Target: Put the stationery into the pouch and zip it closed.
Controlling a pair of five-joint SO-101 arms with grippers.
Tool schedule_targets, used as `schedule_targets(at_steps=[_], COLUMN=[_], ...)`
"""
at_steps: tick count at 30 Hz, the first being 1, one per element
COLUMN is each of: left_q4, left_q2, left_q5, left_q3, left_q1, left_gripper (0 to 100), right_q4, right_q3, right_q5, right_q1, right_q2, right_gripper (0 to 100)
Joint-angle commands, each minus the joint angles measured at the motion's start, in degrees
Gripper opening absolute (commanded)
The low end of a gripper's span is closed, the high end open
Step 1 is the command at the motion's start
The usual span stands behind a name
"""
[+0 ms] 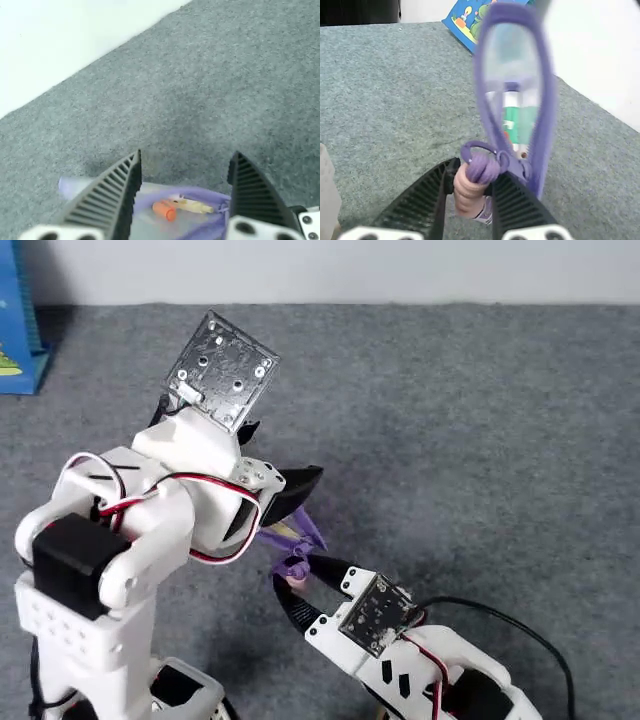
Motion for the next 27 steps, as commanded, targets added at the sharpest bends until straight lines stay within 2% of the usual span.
schedule_targets(at_steps=[1, 5, 9, 27], left_q4=[1.14, 1.23, 1.23, 1.23], left_q2=[-2.11, -6.59, -13.63, -41.05], left_q5=[0.26, -3.6, -8.18, -13.01], left_q3=[-2.77, -0.66, 7.87, 38.9], left_q1=[-3.16, -7.47, -9.58, -9.05], left_gripper=[27, 27, 27, 27], right_q4=[-0.75, -3.38, -6.2, -22.73], right_q3=[-3.6, -3.34, -3.25, 1.67], right_q5=[-0.53, -0.62, -0.62, -0.44], right_q1=[1.1, 4.26, 4.88, 6.99], right_q2=[-0.84, -0.66, -0.22, -0.04], right_gripper=[0.7, 0.7, 0.7, 0.7])
